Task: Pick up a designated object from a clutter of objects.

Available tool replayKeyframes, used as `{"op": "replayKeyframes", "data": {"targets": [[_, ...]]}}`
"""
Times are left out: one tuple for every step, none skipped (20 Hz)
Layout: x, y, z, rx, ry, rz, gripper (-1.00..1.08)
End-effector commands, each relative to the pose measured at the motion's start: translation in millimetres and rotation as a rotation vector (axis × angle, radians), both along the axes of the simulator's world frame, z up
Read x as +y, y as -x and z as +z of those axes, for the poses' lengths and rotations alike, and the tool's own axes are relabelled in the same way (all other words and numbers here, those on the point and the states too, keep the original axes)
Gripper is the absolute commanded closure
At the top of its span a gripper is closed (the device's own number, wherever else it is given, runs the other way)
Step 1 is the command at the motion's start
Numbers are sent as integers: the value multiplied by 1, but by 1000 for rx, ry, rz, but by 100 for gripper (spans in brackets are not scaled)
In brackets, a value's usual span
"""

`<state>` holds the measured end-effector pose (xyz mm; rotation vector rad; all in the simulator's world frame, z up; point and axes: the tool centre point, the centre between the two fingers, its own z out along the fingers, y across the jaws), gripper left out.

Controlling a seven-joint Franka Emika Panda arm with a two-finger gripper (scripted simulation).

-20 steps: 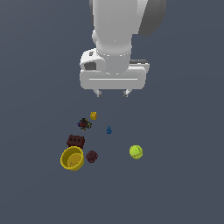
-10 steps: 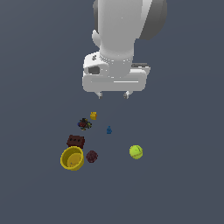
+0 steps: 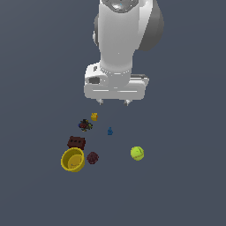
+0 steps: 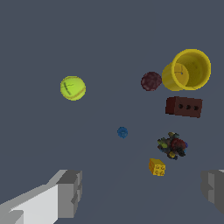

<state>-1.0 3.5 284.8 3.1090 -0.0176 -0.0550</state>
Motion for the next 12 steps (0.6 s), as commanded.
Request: {"op": "replayKeyframes", "data": {"targets": [[-1, -1, -15, -3, -4, -38, -92], [-1, -2, -21, -4, -5, -57, -92], [-2, -2, -29, -6, -7, -76, -92], [-2, -2, -36, -8, -9, -98, -92], [-3, -2, -45, -10, -11, -121, -92], [-4, -2, -53, -11, -12, -145, -92], [-4, -2, -63, -13, -14, -171, -92], [-5, -1, -72, -16, -16, -198, -92], [-6, 0, -82, -18, -17, -226, -92], [-7, 0, -91, -20, -19, -253, -92], [-8, 2, -101, -22, -20, -281, -92], [-9, 3, -110, -24, -21, -309, -92]]}}
